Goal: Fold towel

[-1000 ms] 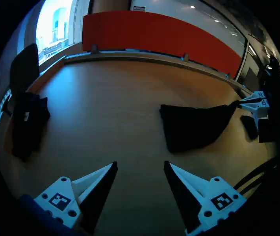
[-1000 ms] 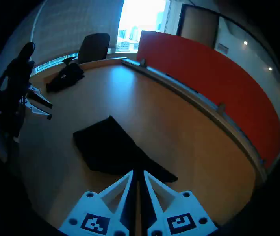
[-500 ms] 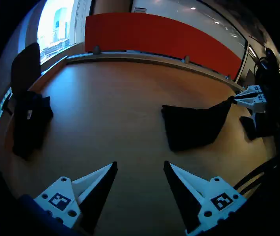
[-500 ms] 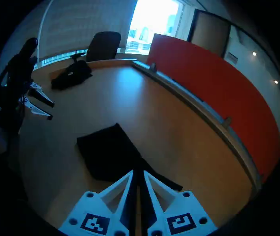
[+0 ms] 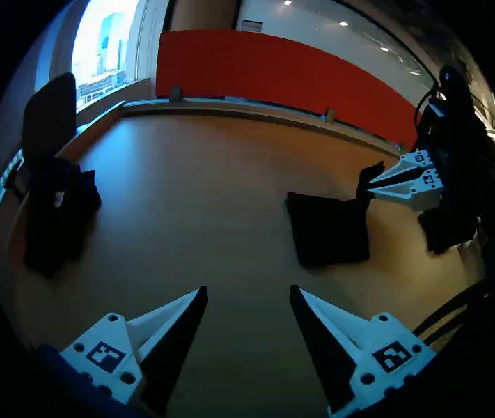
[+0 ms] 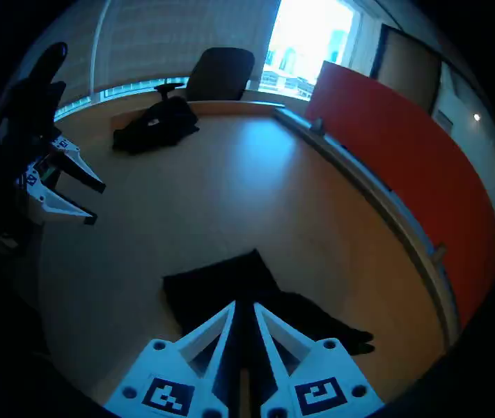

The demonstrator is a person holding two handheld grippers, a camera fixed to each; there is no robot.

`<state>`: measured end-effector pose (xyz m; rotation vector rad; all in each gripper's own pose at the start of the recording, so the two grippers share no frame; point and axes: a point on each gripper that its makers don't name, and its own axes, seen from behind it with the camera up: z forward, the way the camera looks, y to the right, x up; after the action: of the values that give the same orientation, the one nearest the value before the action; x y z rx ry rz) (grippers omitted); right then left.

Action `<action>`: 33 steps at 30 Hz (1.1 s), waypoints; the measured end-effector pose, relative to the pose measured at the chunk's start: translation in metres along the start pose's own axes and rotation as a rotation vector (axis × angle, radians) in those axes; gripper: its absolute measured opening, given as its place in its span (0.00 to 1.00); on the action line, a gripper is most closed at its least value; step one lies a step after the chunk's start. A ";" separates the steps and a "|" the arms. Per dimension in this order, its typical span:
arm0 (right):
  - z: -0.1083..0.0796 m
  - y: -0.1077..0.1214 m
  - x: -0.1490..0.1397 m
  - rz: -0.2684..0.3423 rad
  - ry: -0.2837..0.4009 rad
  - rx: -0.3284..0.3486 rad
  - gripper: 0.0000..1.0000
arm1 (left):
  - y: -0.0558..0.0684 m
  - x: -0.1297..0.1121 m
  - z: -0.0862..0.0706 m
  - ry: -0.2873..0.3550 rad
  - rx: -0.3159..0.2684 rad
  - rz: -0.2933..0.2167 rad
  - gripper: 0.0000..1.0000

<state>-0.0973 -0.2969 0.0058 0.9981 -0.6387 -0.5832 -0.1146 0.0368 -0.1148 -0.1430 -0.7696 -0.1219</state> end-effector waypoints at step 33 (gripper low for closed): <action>0.058 -0.054 -0.019 0.040 -0.087 0.107 0.70 | -0.013 -0.007 -0.001 0.009 0.002 -0.050 0.87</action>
<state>-0.1605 -0.3393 -0.0235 1.0618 -0.7720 -0.5640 -0.1208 0.0240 -0.1191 -0.1210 -0.7641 -0.1694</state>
